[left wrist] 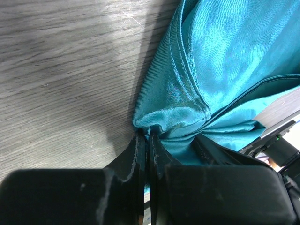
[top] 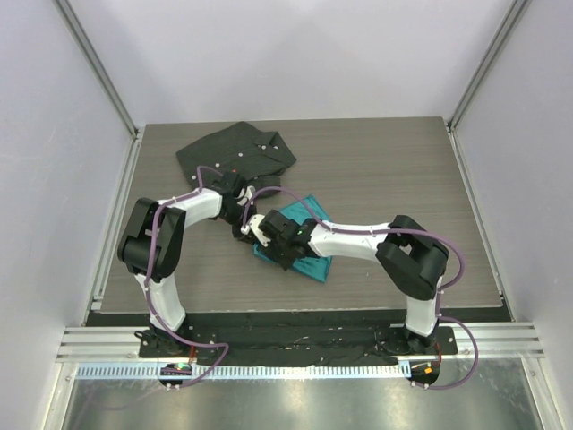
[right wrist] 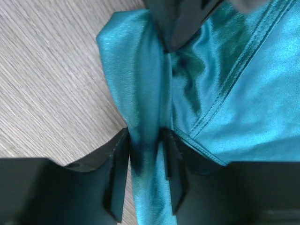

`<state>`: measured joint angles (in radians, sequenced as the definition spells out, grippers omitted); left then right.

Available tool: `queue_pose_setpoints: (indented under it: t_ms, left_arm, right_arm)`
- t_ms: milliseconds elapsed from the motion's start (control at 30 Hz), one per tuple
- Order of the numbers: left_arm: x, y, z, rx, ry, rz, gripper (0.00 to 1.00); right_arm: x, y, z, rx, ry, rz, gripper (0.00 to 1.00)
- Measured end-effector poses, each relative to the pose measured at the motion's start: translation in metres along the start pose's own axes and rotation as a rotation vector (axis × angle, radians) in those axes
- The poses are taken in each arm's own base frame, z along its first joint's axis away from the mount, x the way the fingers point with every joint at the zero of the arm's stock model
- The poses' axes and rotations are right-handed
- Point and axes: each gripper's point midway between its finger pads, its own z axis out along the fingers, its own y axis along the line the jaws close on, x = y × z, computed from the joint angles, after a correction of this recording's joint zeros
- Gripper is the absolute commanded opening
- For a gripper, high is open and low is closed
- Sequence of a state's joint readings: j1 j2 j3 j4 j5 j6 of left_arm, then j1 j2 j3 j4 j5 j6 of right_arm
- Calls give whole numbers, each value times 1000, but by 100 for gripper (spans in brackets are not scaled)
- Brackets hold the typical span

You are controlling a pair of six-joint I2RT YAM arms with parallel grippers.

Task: Fold the napkin, place the utensils inside, and roll it up
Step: Roll the napkin with the utensil

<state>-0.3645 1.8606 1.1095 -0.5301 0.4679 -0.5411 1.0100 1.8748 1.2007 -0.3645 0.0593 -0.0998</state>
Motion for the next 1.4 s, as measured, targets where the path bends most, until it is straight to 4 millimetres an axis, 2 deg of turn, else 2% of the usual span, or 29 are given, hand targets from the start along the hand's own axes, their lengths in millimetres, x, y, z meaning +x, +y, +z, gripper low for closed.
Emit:
queue_pose_setpoints:
  t_ms: [33, 100, 200, 233, 333, 433, 600, 767, 900, 1033, 1300, 1400]
  left_arm:
    - [0, 0, 0, -1, 0, 0, 22]
    - [0, 0, 0, -3, -2, -5, 30]
    - [-3, -1, -4, -4, -20, -2, 49]
    - [-5, 0, -6, -8, -33, -2, 60]
    - [-9, 4, -17, -16, -78, -13, 73]
    - [-13, 14, -31, -40, -141, -42, 76]
    - [-12, 37, -54, -108, -262, -82, 76]
    - [-4, 41, -65, -98, -355, -79, 75]
    - [-1, 32, -69, -40, -417, -34, 72]
    - [0, 14, -69, 46, -461, 32, 67]
    - [3, -6, -52, 151, -443, 84, 47]
    - [4, -9, -45, 171, -425, 88, 43]
  right_arm:
    - [0, 0, 0, -9, -2, 5, 33]
    - [0, 0, 1, -29, -8, 21, 30]
    - [0, 0, 1, -57, -19, 39, 27]
    - [-1, 1, 1, -73, -24, 47, 26]
    - [-2, 9, 0, -140, -43, 76, 25]
    - [-2, 19, -1, -213, -51, 100, 24]
    - [0, 37, -6, -357, -50, 147, 23]
    - [7, 45, -11, -489, -31, 231, 23]
    - [10, 41, -11, -598, -16, 327, 23]
    - [14, 36, -12, -702, -6, 417, 23]
    - [18, 33, -12, -857, 8, 527, 23]
    - [18, 33, -11, -897, 13, 555, 22]
